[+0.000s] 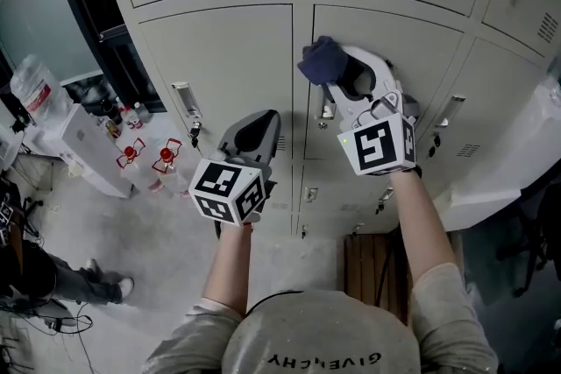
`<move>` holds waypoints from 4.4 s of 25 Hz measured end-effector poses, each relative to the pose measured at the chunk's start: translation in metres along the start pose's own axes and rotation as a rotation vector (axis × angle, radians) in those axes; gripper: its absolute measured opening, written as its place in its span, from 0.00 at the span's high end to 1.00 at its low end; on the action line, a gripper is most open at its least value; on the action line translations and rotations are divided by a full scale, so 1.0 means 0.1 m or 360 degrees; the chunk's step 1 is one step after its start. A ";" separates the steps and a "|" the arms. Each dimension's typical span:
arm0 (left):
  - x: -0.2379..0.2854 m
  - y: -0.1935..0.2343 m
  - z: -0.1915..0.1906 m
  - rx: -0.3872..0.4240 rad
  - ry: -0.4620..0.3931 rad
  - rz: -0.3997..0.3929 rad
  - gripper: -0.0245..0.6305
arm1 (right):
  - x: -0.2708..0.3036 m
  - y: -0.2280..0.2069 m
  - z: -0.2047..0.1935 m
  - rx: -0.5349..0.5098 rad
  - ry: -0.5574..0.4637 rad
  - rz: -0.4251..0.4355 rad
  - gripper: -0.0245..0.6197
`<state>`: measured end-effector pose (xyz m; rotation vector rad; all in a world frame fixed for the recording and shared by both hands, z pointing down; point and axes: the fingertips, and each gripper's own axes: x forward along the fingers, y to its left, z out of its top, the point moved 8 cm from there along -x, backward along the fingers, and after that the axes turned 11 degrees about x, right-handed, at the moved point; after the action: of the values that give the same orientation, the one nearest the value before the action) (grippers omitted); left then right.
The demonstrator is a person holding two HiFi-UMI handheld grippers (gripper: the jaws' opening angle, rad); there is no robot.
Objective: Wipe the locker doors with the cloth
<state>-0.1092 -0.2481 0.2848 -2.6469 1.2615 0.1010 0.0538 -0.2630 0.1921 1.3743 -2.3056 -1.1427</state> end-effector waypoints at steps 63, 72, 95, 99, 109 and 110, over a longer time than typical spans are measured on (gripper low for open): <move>-0.49 -0.11 -1.12 -0.0267 0.0385 0.0065 0.96 | -0.65 2.07 -2.03 0.0645 0.0573 0.0343 0.80; -0.30 -0.21 -0.95 -0.0225 0.0320 0.0019 0.96 | -0.83 1.44 -1.41 0.0557 0.0314 0.0244 0.80; -0.05 -0.38 -0.17 -0.0034 0.0091 -0.0081 0.96 | -0.28 -0.84 0.14 0.0190 -0.0243 -0.0201 0.79; -0.07 -0.37 -0.20 -0.0034 0.0109 -0.0080 0.96 | -0.28 -0.76 0.01 0.0211 -0.0241 -0.0194 0.80; -0.05 -0.42 -0.29 -0.0044 0.0152 -0.0112 0.96 | -0.43 -0.30 -0.46 0.0240 -0.0087 -0.0111 0.80; -0.05 -0.43 -0.30 -0.0046 0.0155 -0.0114 0.96 | -0.46 -0.26 -0.51 0.0252 -0.0067 -0.0108 0.80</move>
<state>-0.0801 -0.2244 0.3210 -2.7488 1.2010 -0.0210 0.1226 -0.2579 0.2166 1.5077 -2.4428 -1.0368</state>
